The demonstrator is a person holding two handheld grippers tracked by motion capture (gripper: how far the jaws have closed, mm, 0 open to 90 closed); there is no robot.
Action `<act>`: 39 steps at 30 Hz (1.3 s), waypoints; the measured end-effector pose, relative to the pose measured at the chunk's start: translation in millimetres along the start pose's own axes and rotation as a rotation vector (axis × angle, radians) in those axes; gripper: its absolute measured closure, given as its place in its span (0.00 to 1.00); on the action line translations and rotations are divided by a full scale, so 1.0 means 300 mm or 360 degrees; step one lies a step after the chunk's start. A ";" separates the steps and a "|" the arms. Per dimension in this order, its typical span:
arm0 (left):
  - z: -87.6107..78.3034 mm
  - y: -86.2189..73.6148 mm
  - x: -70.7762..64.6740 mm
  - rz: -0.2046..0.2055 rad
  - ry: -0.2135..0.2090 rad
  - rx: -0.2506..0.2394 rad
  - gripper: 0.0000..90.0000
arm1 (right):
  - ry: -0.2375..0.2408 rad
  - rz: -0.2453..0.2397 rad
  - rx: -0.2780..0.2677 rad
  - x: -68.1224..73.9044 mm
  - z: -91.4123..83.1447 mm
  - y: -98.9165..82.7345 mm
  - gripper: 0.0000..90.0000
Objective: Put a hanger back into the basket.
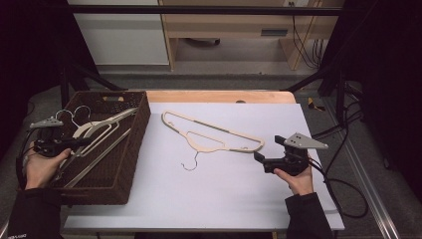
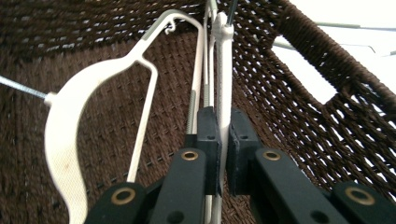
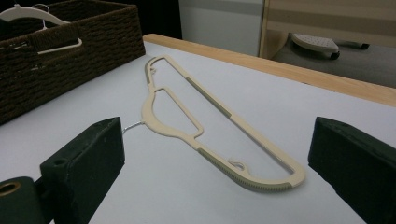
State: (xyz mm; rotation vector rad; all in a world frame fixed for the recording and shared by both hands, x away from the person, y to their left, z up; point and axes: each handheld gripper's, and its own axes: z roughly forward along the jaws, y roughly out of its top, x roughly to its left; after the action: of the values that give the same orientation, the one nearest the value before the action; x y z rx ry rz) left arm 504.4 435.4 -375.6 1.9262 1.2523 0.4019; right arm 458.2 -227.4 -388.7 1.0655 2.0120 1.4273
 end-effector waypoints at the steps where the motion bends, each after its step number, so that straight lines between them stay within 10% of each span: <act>1: 0.000 0.000 0.000 0.0000 0.0000 0.0000 0.94 | -0.0001 0.0003 0.0001 0.001 0.000 0.000 0.05; 11: 0.018 -0.009 0.023 -0.0065 0.0247 0.0108 0.90 | -0.0005 0.0009 0.0001 0.003 0.003 -0.001 0.05; 24: 0.053 -0.033 0.054 -0.0141 0.0471 0.0311 0.54 | 0.0002 0.0004 0.0009 0.007 0.011 -0.004 0.05; 39: -0.010 0.012 -0.010 -0.0099 0.0514 0.0026 0.25 | 0.0003 0.0002 -0.0012 0.003 -0.001 0.001 0.05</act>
State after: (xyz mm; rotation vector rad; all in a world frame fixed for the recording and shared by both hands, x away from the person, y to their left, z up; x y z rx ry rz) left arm 503.4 433.5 -370.7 1.8814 1.5202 0.6930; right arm 457.6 -227.0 -388.3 1.0630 2.0061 1.4362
